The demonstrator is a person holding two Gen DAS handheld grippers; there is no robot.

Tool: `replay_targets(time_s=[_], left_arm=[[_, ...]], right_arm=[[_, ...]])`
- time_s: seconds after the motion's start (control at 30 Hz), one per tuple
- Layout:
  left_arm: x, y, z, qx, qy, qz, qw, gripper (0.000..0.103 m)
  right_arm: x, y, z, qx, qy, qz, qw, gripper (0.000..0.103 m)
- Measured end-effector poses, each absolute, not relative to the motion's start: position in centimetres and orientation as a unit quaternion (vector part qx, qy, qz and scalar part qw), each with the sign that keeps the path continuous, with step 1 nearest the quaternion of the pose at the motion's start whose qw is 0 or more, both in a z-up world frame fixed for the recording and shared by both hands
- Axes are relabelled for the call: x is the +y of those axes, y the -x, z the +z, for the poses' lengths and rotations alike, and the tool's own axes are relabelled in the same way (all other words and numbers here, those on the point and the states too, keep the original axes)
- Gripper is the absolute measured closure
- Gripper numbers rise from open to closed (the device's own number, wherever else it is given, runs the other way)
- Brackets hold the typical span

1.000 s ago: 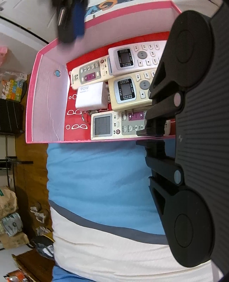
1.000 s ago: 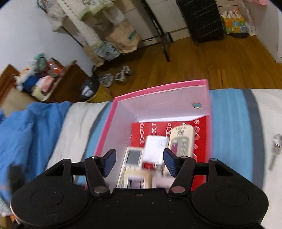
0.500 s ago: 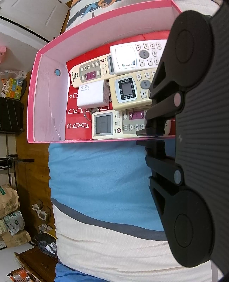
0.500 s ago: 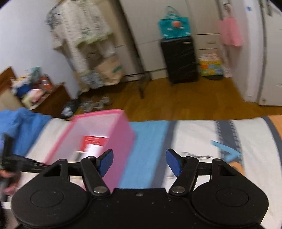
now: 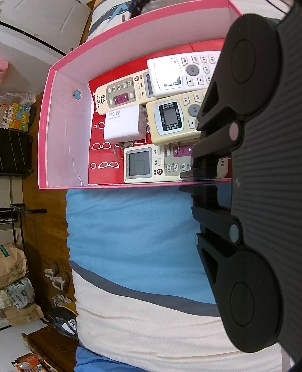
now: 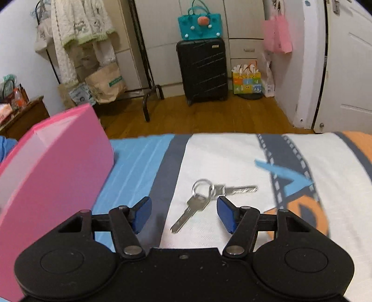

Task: Organize rigid objects
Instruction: 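Move the right gripper to the silver keys on the bed and grasp them, then carry the keys into the pink box and open the right gripper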

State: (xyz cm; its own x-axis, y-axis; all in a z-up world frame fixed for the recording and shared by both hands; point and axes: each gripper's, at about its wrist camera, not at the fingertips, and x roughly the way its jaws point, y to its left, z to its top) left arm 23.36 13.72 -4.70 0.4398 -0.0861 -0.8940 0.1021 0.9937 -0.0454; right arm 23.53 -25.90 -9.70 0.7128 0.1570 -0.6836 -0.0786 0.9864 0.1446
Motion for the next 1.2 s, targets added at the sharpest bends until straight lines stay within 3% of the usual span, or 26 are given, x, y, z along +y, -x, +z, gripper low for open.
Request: replay_targets(time_s=[0.1,0.23,0.3,0.37,0.67,0.93,1.0,1.07,1.1,1.2], left_arm=[[13.8,-23.3,-4.6,0.524,-0.008,-0.058,0.850,0.100],[13.8,-23.5,-4.7,0.526,-0.005,-0.058,0.849,0.100],[13.7,-23.5,-4.6,0.525,-0.007,-0.058,0.849,0.100],[13.8,-23.5,-4.7,0.524,-0.007,-0.059,0.850,0.099],[13.7,-23.4,-4.5,0.525,-0.005,-0.060,0.849,0.099],[13.8,-23.4,-4.5,0.525,-0.004,-0.060,0.849,0.099],[13.8,-23.4,-4.5,0.525,-0.004,-0.060,0.849,0.099],[13.8,-23.4,-4.5,0.525,-0.003,-0.060,0.849,0.099],[13.8,-23.4,-4.4,0.525,-0.002,-0.060,0.849,0.099],[13.8,-23.3,-4.4,0.525,-0.002,-0.060,0.849,0.099]], right_arm=[[-25.4,-24.2,-10.8,0.381,-0.024,0.054,0.923,0.038],[-25.8,-24.3,-11.7,0.391,-0.021,0.049,0.919,0.048],[-25.9,-24.2,-11.5,0.394,-0.022,0.047,0.918,0.060],[-26.2,-24.2,-11.2,0.401,-0.042,0.059,0.913,0.090],[-25.1,-22.9,-9.1,0.425,-0.071,0.091,0.898,0.097],[-25.5,-21.1,-7.2,0.462,-0.135,0.108,0.870,0.092],[-26.0,-21.5,-7.1,0.448,-0.130,0.103,0.878,0.087],[-26.7,-22.1,-7.7,0.443,-0.145,0.103,0.879,0.064],[-27.1,-22.4,-8.2,0.441,-0.154,0.100,0.878,0.059],[-27.6,-23.6,-9.8,0.444,-0.166,0.099,0.875,0.057]])
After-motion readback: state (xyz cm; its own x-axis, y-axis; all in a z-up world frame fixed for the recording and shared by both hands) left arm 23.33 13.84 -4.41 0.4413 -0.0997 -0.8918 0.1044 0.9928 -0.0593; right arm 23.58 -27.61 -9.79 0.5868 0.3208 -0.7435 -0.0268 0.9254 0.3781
